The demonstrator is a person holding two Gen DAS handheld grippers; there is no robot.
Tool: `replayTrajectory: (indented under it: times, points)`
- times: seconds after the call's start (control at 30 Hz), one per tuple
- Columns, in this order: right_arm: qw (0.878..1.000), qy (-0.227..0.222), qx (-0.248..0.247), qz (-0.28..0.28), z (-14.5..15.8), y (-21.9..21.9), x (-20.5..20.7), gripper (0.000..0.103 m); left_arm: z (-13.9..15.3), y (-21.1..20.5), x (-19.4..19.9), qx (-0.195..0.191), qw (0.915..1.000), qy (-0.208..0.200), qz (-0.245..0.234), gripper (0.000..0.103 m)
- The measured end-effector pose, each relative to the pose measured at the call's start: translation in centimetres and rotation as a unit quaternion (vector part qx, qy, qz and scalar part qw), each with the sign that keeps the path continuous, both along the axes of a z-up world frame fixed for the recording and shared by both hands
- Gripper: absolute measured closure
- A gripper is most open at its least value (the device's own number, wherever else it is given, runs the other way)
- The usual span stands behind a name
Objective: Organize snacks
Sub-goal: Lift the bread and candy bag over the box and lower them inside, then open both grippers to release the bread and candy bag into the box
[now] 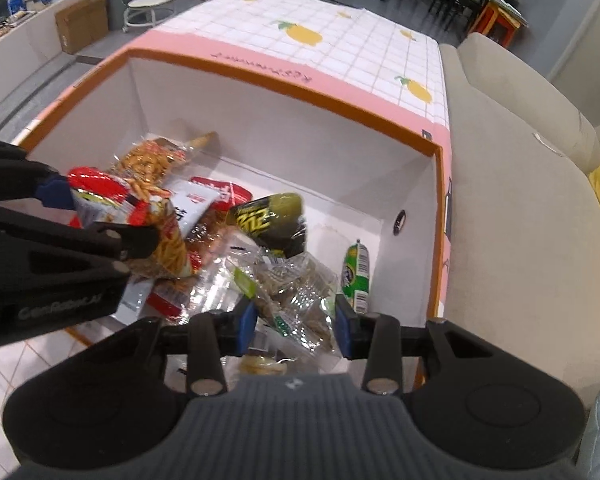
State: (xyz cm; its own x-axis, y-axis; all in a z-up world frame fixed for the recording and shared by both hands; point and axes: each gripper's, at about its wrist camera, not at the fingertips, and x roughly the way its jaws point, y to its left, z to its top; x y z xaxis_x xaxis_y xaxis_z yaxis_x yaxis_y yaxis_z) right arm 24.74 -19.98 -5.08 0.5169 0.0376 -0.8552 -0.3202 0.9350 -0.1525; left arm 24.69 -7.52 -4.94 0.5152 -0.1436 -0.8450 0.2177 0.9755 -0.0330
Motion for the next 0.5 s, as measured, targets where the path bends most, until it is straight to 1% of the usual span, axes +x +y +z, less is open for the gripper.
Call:
replayTrajectory:
  times: [0.17,0.3,0.4,0.5]
  points:
    - [1.000,0.015,0.009,-0.014,-0.47,-0.37,0.47,0.065,-0.03,-0.10,0.17,0.006,1.0000,0.000,-0.001,0.049]
    - [1.000,0.010,0.005,-0.022,-0.49,-0.55,0.48,0.065,0.11,-0.08,0.29,0.012,0.9999,-0.001,-0.001,0.045]
    - [1.000,0.014,0.011,-0.023,-0.48,-0.54,0.45,0.064,0.24,-0.14,0.21,0.023,0.9997,-0.009,-0.002,0.038]
    - [1.000,0.004,0.001,-0.016,-0.20,-0.18,0.19,0.055,0.50,-0.17,0.11,0.030,0.9994,-0.016,0.000,0.030]
